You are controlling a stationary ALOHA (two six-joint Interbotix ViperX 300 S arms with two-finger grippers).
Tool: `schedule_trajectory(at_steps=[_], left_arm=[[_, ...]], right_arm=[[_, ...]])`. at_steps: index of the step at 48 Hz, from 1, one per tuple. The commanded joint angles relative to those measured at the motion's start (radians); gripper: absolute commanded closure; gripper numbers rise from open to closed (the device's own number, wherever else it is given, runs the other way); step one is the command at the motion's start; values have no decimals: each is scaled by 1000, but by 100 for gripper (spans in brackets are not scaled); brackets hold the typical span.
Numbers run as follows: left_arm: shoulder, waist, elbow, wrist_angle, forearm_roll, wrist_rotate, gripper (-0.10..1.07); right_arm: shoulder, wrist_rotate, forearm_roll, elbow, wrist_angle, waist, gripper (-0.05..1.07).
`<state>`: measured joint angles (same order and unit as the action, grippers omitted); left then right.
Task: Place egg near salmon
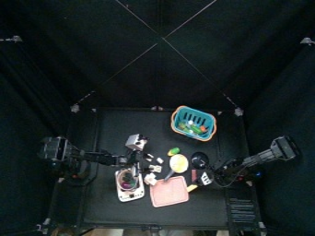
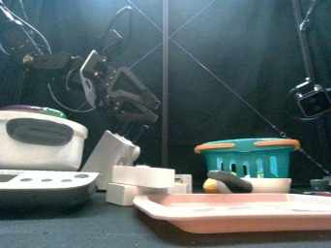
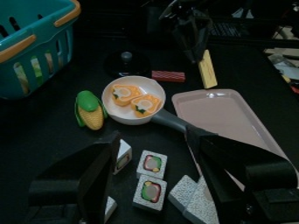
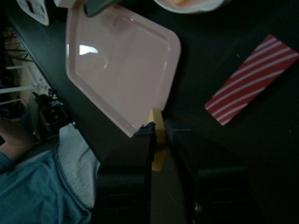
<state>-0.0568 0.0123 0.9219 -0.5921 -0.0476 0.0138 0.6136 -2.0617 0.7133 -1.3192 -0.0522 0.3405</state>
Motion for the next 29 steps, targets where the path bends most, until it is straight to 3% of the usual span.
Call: schedule_trajectory(at_steps=[1,11,22,29], left_arm=[[-12,0,-11,-9,3,2,4],[-12,0,-9,-9,3,2,4],[-12,0,-9,-9,3,2,4],[-12,2,-9,-9,3,2,4]], right_arm=[[5,3,-34,6,-31,38,48],[31,8,-115,6,-172,100,48],[40,8,-144,5,-275,109,46],[40,8,-161,6,-310,109,37]])
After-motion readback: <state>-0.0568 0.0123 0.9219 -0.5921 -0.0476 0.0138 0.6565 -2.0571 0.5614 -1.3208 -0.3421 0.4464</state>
